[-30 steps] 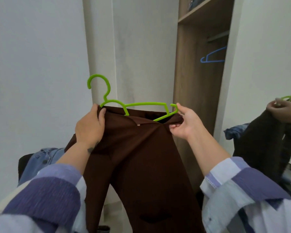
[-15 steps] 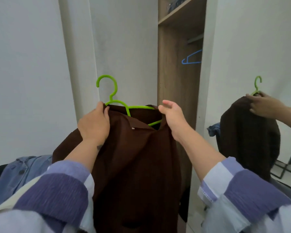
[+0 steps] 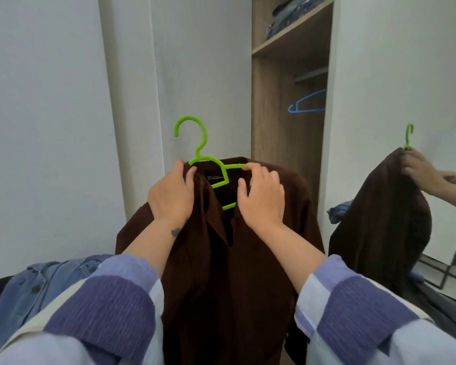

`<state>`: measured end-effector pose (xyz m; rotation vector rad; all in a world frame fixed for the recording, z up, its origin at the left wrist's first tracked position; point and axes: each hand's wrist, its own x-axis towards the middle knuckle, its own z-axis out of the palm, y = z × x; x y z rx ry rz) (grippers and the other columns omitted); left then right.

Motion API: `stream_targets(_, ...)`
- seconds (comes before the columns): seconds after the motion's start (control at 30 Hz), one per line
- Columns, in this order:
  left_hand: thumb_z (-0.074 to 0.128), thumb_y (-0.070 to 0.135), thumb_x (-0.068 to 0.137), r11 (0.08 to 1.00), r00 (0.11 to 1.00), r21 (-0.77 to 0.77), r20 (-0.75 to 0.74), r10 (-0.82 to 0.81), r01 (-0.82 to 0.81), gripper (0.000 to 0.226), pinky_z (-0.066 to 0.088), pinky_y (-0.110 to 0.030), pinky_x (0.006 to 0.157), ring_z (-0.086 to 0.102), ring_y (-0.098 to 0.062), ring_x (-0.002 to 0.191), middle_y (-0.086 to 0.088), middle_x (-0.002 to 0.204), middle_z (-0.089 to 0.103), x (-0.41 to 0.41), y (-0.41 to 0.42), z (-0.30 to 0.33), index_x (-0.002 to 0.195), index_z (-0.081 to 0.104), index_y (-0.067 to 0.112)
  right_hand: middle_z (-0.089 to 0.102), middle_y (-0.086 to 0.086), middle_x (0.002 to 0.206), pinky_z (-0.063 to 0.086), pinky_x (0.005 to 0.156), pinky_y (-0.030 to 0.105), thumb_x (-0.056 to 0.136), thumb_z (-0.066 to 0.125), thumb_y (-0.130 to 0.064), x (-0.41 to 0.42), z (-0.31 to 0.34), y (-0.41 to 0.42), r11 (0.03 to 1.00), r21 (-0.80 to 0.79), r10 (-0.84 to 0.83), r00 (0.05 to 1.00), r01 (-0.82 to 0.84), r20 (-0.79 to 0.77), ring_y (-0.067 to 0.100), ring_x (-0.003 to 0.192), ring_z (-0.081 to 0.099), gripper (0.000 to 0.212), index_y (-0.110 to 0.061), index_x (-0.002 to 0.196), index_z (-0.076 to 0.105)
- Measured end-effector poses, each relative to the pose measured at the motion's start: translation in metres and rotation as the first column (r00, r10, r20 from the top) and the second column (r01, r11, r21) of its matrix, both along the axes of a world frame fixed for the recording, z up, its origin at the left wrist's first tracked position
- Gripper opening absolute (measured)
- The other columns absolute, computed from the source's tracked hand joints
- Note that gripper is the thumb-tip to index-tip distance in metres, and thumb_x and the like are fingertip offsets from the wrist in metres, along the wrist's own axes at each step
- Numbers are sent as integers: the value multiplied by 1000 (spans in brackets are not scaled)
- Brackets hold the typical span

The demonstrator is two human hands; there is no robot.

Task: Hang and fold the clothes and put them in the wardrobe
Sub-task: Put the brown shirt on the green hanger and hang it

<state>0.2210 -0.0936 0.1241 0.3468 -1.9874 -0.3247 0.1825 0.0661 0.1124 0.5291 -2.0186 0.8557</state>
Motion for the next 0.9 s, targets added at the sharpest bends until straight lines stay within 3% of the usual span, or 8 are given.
stream_targets(0.1,32,48,98,997,997,-22,12,-75,76,36,41,-36,63,62,-37,77,-11,80,66,-4,-3,-3,105,50,18,49,-1,106,37,81,36,92,49,-40,-8,19,-10,995,94,-27,995,36,-93,21,101,43,30,-29,118,57)
stream_targets(0.2,33,50,97,988,990,-52,28,-141,142,37,45,-37,65,63,-35,79,-10,83,67,-9,-4,-7,109,51,20,56,-6,101,27,78,35,94,45,-43,-15,28,-22,973,216,-57,992,81,-115,21,99,44,26,-26,103,64)
stream_targets(0.3,36,52,96,970,972,-55,39,-233,235,37,40,-34,62,62,-32,79,-7,83,67,-14,-6,-10,105,52,20,67,-8,102,26,76,35,98,41,-27,-17,27,-29,951,303,-17,992,54,-123,20,96,53,22,-25,108,60)
stream_targets(0.4,39,56,93,943,942,-22,44,-332,333,37,36,-32,61,61,-29,82,-1,80,64,-16,-14,-9,94,53,22,67,-5,103,24,70,34,98,39,-14,-22,26,-29,951,304,-20,990,62,-140,23,96,56,30,-26,120,56)
stream_targets(0.57,27,56,96,985,965,-1,198,-171,174,57,38,-32,67,60,-35,93,-13,93,67,-24,-37,2,91,68,17,65,-3,106,30,75,37,96,42,-14,-30,28,-11,963,262,-63,998,68,-28,27,98,52,33,-26,122,58)
stream_targets(0.73,26,57,97,978,922,13,331,-200,208,60,39,-33,70,59,-35,98,-16,97,66,-40,-56,4,85,67,14,64,-4,123,39,85,38,97,43,-15,-30,22,4,977,212,-21,998,7,64,26,111,56,34,-27,125,58)
stream_targets(0.83,26,58,96,976,900,30,380,-211,216,58,42,-34,72,60,-35,97,-15,95,66,-46,-67,-1,77,63,17,65,0,120,49,84,43,98,44,-25,-29,21,9,973,229,-31,994,5,109,31,106,59,33,-35,128,53)
stream_targets(0.9,28,57,96,976,905,19,371,-208,216,55,43,-34,74,61,-34,96,-12,95,67,-49,-66,-3,82,65,19,66,1,115,50,83,45,98,42,-28,-31,21,9,967,251,-75,990,43,122,33,101,60,33,-38,128,51)
